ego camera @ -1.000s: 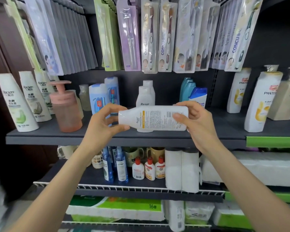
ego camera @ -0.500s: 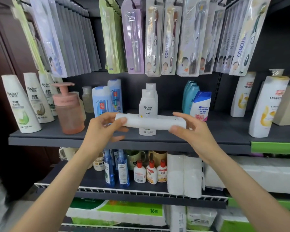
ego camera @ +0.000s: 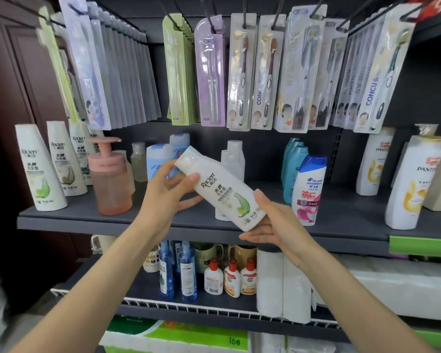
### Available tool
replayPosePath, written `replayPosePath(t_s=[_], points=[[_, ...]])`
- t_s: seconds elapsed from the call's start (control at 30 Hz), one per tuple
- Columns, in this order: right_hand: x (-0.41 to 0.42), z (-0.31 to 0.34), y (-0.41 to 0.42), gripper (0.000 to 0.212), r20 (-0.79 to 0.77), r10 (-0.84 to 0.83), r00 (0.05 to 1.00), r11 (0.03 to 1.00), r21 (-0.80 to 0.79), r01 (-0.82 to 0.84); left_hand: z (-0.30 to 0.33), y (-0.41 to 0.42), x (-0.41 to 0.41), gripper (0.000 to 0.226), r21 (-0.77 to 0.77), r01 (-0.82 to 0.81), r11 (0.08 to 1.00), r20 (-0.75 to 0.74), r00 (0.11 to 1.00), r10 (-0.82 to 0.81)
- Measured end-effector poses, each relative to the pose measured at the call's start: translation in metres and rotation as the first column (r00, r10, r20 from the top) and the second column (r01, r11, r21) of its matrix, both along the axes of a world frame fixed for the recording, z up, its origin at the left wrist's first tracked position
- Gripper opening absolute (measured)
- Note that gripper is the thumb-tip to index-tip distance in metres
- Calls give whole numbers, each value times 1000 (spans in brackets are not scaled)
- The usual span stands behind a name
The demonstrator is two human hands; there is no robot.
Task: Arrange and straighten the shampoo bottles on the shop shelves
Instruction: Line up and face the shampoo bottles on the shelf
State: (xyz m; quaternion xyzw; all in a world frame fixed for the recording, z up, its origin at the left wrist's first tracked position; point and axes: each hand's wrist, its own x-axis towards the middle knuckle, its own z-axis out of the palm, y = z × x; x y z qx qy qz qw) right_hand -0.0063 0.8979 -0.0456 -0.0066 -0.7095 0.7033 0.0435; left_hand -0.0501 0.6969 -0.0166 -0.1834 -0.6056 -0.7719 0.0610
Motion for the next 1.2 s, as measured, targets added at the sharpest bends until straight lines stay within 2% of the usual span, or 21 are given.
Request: replayPosePath(t_s=[0.07, 0.13, 0.23, 0.33, 0.43, 0.63, 0.9, 1.03, 1.2], points=[[-3, 5, 0, 24, -37, 2, 999, 986, 167, 4, 6, -1, -1, 27, 4, -13, 1000, -14, 1000, 13], [-10, 10, 2, 20, -106, 5, 994, 954, 297, 27, 12, -3, -6, 22, -58, -44, 997, -57, 998, 40], [-24, 18, 9, 18, -287, -43, 957, 875, 452, 175, 23, -6, -15, 19, -180, -168, 969, -156, 978, 141], [-41, 35, 15, 25, -476, -82, 875, 761, 537, 364, 31, -7, -26, 21, -340, -351, 873, -315, 917, 245], [-63, 55, 20, 32, -560, -99, 823, 681, 565, 466, 36, -5, -39, 27, -449, -493, 745, -470, 840, 273], [-122, 79, 34, 36, -456, -17, 890, 552, 738, 389, 49, 13, -80, 28, -545, -569, 616, -534, 802, 268], [-172, 71, 40, 39, -383, 110, 917, 541, 797, 268, 48, 44, -145, 25, -665, -527, 529, -453, 848, 276], [-187, 66, 43, 44, -422, 133, 897, 537, 791, 293, 38, 55, -173, 24, -675, -528, 516, -448, 849, 282], [-207, 60, 42, 44, -512, 112, 851, 483, 777, 404, 25, 71, -205, 24, -696, -503, 512, -401, 864, 305]])
